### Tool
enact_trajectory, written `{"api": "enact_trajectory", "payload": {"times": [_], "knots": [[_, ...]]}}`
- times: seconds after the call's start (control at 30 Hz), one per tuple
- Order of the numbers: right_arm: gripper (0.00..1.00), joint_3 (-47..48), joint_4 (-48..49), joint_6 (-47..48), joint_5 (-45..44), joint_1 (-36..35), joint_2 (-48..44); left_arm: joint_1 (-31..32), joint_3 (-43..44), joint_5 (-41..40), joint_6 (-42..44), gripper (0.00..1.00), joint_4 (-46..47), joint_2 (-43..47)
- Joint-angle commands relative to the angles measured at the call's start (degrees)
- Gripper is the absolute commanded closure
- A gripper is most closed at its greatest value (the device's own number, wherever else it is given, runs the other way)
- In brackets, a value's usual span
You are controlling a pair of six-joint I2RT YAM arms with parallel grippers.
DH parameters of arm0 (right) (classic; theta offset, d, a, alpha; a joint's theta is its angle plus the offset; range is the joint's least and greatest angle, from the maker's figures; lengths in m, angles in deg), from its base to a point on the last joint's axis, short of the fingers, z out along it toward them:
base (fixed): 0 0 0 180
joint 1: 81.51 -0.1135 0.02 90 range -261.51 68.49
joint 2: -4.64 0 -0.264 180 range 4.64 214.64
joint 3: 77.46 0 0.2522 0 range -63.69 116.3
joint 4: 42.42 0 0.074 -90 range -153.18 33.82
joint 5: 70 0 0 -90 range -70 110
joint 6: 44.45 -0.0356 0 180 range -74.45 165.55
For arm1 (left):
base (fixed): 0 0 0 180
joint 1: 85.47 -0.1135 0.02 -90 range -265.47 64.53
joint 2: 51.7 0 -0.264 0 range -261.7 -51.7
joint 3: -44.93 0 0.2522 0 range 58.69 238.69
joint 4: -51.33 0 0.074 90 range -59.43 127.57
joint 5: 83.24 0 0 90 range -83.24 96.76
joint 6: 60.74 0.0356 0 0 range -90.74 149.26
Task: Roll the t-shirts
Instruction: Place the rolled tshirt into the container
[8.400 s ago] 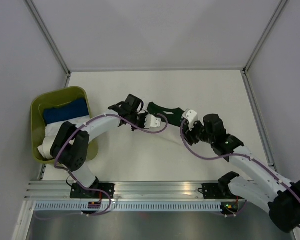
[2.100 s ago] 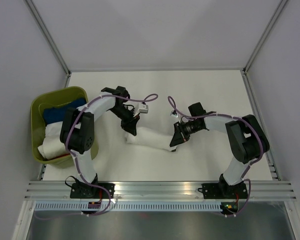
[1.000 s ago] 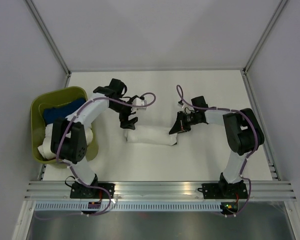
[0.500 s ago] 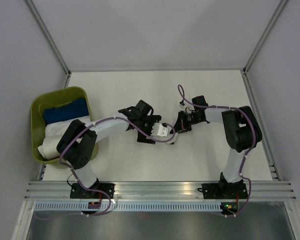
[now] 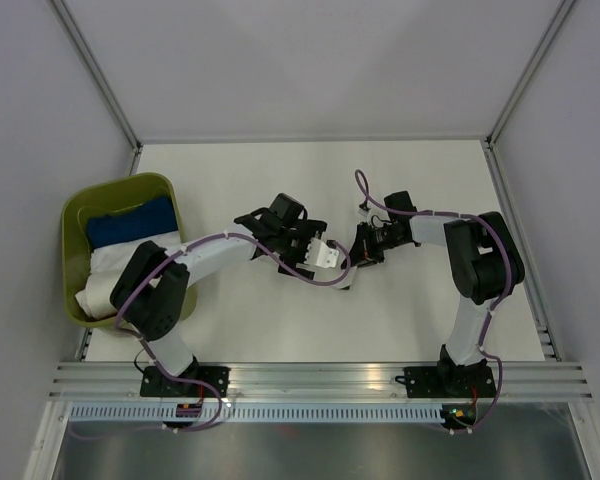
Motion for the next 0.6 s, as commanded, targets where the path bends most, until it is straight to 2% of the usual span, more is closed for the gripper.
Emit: {"api": "enact_trajectory", "payload": {"times": [0.0,0.13,0.27,0.33,0.43,0.53,0.57], "knots": [[0.92,1.59,-2.16,1.92,-1.17,0.15,0.59,0.24,3.39,-1.43,4.04,0.00,-0.18,-3.83],[0.91,1.77,-2.60,2.00,-1.79,0.15,0.15,0.15,4.20,1.64,3.34,0.00,-4.85,-5.33],[0.89,2.03,-2.78,2.26,-1.44,0.07,0.07,0.15,6.29,-3.78,-3.32,0.00,-0.90,-9.54],[0.89,2.12,-3.39,2.97,-1.44,0.15,-0.02,0.07,8.41,-4.95,-4.22,0.00,-0.63,-11.57],[0.88,2.56,-4.18,3.93,-1.44,0.15,-0.20,0.06,6.05,-4.07,-2.73,0.00,-0.63,-11.84],[0.82,3.35,-4.98,4.29,-1.44,0.24,-0.55,0.06,2.97,-3.98,-2.03,0.00,-1.85,-11.75],[0.76,3.53,-5.24,4.20,-1.52,0.24,-0.72,0.06,2.27,-3.37,-1.68,0.00,-3.95,-11.75]]}}
